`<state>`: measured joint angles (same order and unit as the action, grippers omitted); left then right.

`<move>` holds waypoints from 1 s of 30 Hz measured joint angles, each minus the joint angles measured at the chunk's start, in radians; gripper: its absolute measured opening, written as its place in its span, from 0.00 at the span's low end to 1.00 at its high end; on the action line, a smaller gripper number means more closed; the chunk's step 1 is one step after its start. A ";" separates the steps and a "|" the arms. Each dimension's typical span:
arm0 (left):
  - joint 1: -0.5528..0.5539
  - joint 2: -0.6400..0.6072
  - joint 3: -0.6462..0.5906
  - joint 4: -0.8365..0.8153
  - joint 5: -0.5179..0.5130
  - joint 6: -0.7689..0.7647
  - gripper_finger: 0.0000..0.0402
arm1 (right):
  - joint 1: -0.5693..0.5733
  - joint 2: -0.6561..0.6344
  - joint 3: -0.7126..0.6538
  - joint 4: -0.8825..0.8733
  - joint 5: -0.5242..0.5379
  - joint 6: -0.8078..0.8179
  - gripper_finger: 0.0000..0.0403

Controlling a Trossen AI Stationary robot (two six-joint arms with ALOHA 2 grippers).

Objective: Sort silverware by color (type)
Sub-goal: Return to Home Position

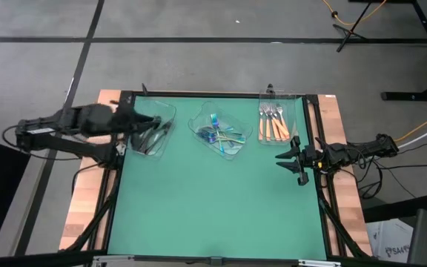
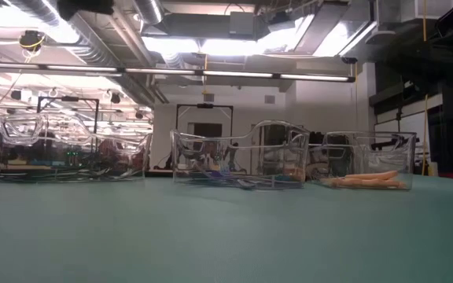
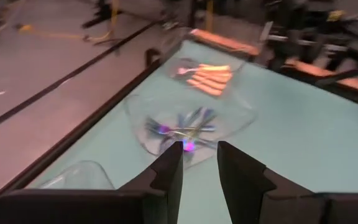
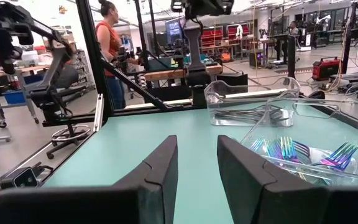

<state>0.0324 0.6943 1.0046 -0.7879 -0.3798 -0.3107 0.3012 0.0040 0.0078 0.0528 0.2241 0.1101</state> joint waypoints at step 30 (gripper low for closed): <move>-0.200 -0.692 -0.691 0.520 0.058 0.262 0.23 | 0.000 0.000 0.000 0.003 0.000 0.019 0.26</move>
<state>-0.1673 0.0024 0.3132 -0.2680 -0.3219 -0.0490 0.3012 0.0040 0.0074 0.0555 0.2245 0.1295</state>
